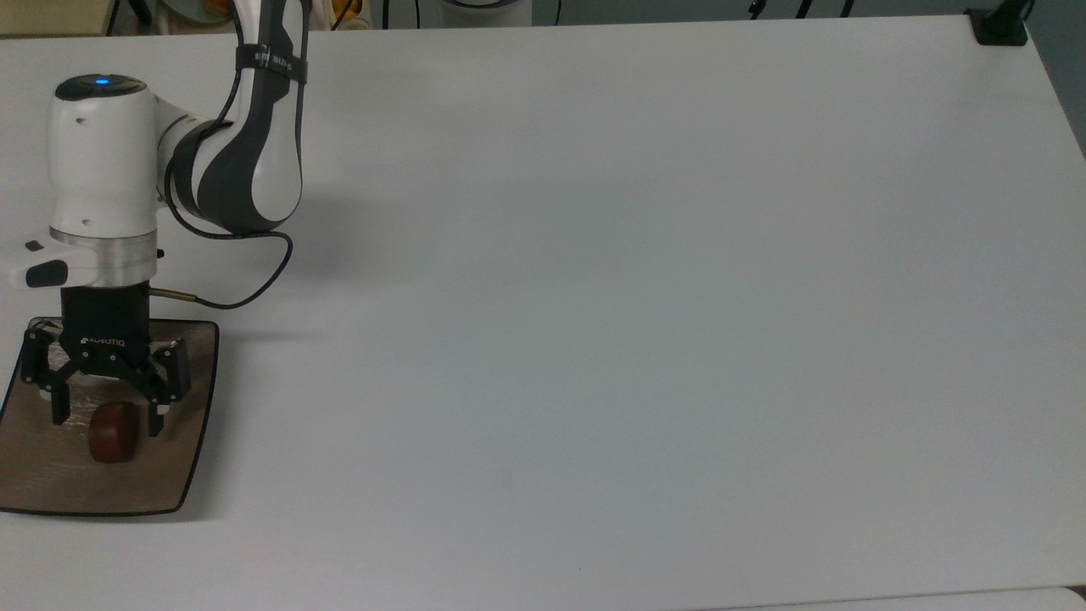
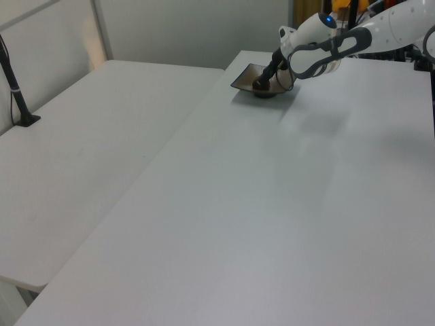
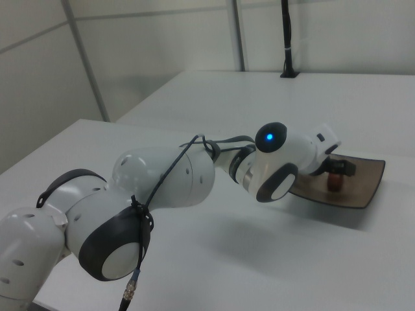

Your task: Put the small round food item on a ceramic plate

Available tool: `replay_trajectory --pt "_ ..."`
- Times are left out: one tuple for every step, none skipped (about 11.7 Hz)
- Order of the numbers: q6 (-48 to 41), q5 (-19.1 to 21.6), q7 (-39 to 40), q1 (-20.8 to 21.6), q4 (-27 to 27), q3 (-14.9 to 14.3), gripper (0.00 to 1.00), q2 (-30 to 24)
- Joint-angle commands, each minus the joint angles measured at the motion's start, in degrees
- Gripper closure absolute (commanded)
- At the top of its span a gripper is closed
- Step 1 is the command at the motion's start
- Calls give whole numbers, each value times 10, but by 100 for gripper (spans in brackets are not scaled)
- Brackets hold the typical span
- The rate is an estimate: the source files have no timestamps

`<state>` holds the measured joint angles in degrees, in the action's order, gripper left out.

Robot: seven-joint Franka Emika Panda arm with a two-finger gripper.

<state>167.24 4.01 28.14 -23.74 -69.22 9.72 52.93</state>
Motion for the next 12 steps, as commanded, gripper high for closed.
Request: replay_trajectory --pt "-10 11 4 11 -104 2 0 -122" --pt "-51 12 3 24 -128 -3 0 -168" --pt "-121 12 -11 29 -135 -4 0 -212" --pt "-205 7 -39 35 -135 -4 0 -252" --pt "-280 6 -73 37 -135 -4 0 -293" --pt "-363 7 -104 41 -136 -3 0 -337" --pt "-462 8 -132 56 -133 -4 0 -375" --pt "-547 8 -167 65 -133 -4 0 -413" --pt "-608 7 -206 75 -135 -4 0 -445" --pt "-665 6 -246 91 -137 -6 0 -474" --pt "-701 4 -271 102 -137 -7 0 -490" --pt "-729 4 -288 110 -138 -9 0 -507"
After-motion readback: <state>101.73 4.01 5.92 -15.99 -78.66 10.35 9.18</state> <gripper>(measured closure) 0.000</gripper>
